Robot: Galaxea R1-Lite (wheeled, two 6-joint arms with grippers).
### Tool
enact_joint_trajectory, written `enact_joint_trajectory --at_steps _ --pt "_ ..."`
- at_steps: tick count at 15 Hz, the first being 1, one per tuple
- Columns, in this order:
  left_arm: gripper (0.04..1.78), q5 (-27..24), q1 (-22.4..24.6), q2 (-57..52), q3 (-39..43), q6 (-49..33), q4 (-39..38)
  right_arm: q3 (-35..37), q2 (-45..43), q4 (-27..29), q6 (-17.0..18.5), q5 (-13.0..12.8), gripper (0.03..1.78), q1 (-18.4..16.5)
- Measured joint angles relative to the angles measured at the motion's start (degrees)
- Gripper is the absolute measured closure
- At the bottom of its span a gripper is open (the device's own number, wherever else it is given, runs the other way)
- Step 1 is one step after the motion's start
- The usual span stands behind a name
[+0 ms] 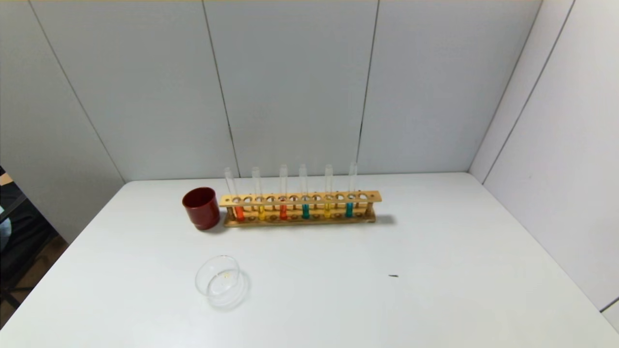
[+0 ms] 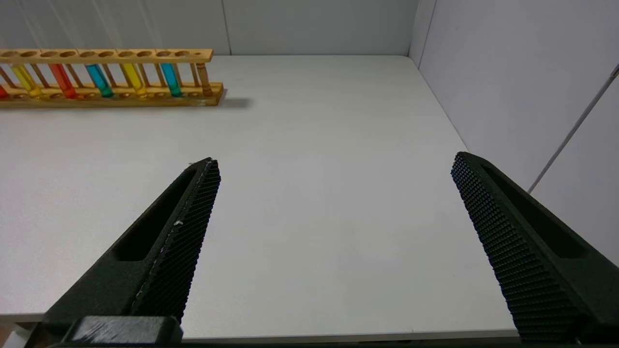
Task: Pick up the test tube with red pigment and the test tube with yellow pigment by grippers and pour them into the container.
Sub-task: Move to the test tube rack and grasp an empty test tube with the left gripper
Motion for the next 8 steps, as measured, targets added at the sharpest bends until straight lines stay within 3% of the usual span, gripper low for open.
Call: enact_joint_trajectory --at_steps 2,5,8 --pt "0.07 -2.1 0.0 0.6 -2.0 1.0 1.3 0.0 0.0 0.0 0.0 0.0 0.06 0.0" --pt "0.07 -8.9 -0.1 5.5 -11.8 0.8 7.0 0.0 0.0 0.0 0.0 0.0 0.06 0.0" --pt "0.07 -10.6 -0.6 15.8 -21.9 0.8 9.2 0.0 0.0 0.0 0.0 0.0 0.06 0.0"
